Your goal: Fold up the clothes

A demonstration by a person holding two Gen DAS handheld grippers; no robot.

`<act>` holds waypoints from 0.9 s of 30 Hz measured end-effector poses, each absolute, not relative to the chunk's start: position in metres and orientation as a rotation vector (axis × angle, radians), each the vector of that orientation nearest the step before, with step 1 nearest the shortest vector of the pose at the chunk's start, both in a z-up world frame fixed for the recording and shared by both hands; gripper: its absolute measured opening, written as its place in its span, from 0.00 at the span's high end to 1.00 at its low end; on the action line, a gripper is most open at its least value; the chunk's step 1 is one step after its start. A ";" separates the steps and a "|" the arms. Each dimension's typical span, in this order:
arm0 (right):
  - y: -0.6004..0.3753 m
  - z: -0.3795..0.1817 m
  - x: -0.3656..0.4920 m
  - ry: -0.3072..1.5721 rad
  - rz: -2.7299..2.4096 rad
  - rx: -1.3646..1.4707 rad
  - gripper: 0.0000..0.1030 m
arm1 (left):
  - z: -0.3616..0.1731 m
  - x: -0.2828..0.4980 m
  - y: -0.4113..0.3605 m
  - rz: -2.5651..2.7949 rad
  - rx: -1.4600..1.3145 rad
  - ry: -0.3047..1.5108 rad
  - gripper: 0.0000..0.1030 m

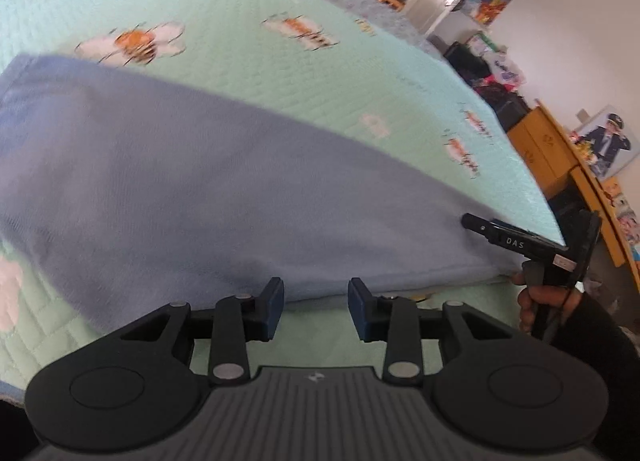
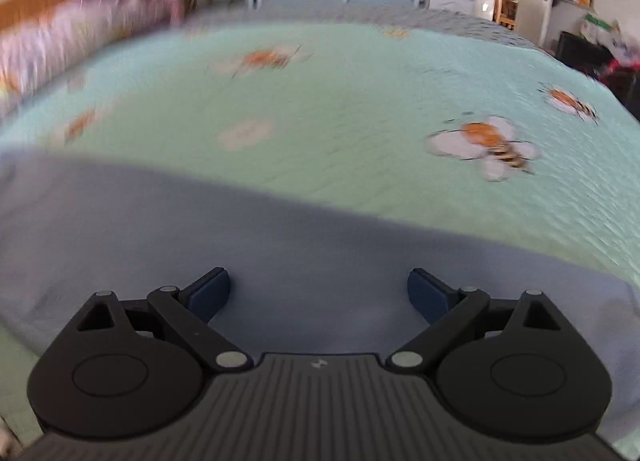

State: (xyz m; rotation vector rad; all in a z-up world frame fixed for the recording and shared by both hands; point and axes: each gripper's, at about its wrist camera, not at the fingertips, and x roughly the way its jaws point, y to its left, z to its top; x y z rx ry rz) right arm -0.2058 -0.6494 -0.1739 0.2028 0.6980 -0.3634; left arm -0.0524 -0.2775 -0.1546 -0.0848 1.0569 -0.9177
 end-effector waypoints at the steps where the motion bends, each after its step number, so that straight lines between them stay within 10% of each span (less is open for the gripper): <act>1: -0.662 -0.171 -0.217 0.686 -0.431 0.206 0.07 | -0.153 -0.055 -0.282 -0.926 -0.078 1.057 0.61; 10: -0.715 -0.173 -0.323 0.566 -0.752 0.321 0.07 | -0.143 -0.074 -0.320 -1.005 -0.013 1.057 0.60; 22: -0.735 -0.252 -0.468 -0.225 -0.508 1.631 0.06 | -0.139 -0.094 -0.356 -1.018 0.040 1.098 0.60; 27: -0.748 -0.262 -0.440 -0.239 -0.481 1.777 0.05 | -0.137 -0.098 -0.355 -0.989 0.042 1.096 0.59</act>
